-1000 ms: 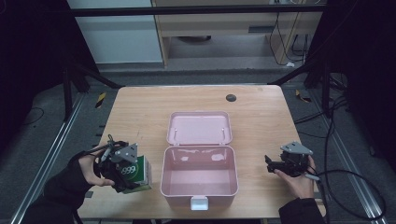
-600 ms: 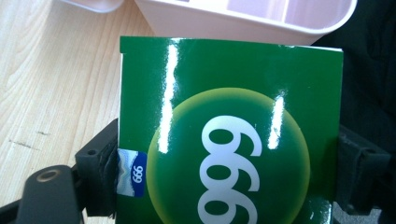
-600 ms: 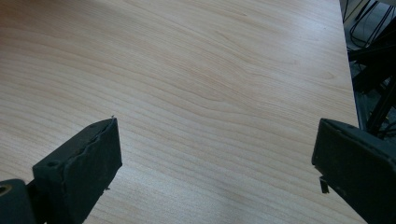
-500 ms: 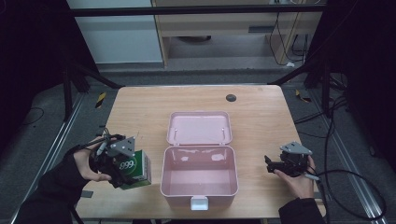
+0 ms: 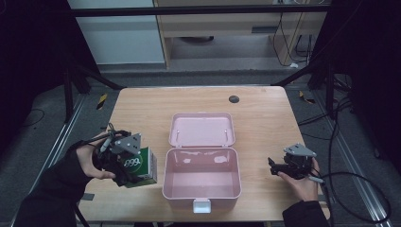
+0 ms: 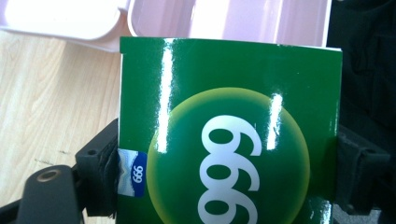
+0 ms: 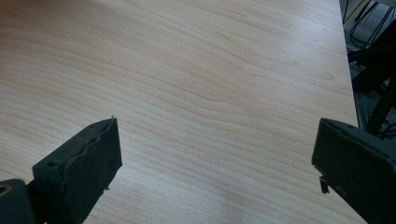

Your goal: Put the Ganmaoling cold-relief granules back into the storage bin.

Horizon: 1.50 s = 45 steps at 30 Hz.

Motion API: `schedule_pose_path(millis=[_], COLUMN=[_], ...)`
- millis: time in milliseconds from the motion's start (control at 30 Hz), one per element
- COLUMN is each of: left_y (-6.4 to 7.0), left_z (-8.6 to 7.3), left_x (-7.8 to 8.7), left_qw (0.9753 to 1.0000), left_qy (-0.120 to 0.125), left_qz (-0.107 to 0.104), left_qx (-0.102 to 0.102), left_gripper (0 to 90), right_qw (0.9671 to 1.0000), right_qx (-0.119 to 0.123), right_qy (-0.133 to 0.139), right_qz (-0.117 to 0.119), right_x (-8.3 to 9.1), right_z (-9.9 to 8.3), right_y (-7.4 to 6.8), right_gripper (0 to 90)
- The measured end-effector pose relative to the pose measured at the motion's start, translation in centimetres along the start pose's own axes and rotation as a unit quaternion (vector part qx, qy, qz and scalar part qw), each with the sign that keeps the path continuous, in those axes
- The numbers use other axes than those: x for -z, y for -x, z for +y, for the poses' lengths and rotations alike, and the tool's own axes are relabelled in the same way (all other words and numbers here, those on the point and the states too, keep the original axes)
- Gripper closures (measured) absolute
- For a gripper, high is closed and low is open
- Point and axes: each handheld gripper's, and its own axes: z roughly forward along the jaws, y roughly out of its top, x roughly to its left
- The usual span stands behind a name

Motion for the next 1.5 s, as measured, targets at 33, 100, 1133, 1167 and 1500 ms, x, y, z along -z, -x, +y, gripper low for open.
schedule_pose_path(millis=[33,100,1133,1167,1500], left_y=[0.0,0.1,3.8,3.8,3.1], left_z=[0.2,0.4,4.0,4.0,5.2], left_x=[0.1,0.1,-2.5,-2.5,-3.2], left_qw=[1.0,0.9999,0.9985,0.9985,0.9746], left_qy=[-0.001,-0.001,-0.018,-0.018,-0.132], left_qz=[-0.003,-0.005,-0.03,-0.03,-0.049], left_qx=[-0.007,-0.01,-0.042,-0.042,-0.174], left_gripper=[14.7,14.7,14.7,14.7,14.7], right_qw=[1.0,1.0,1.0,1.0,1.0], right_qx=[-0.001,0.0,-0.003,-0.003,-0.004], right_qy=[0.0,0.0,-0.002,-0.002,-0.001], right_qz=[0.0,0.0,0.003,0.003,0.004], right_x=[0.0,0.0,-0.1,-0.1,-0.1], right_z=[0.0,0.0,-0.2,-0.2,-0.2], right_y=[0.0,0.0,0.0,0.0,0.0], right_gripper=[1.9,1.9,2.0,2.0,2.0])
